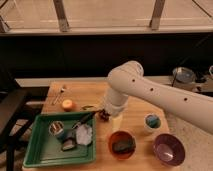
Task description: Wipe table surface with towel
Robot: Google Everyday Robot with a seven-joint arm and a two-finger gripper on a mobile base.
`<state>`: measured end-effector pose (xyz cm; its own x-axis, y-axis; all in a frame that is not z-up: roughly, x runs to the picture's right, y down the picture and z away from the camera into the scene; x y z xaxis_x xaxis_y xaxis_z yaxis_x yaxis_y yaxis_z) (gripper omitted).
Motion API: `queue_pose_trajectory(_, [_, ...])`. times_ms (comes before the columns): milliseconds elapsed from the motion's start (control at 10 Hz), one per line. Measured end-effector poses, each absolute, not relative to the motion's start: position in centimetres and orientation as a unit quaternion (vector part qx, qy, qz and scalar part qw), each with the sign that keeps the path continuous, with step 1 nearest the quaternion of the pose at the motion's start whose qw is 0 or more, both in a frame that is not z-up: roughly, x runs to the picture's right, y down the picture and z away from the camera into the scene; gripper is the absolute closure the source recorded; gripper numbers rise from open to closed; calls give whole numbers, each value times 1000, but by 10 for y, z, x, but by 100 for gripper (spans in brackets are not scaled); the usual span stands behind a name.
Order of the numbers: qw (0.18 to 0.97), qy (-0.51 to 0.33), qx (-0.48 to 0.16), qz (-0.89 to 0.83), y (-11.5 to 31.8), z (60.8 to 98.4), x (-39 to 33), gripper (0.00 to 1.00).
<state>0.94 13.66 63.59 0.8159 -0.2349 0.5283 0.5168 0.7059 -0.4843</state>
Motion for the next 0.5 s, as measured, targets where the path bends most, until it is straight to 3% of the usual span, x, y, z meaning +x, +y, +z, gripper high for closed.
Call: queue_pose_trajectory(500, [908,-201,-321,-180,142,639,2,27])
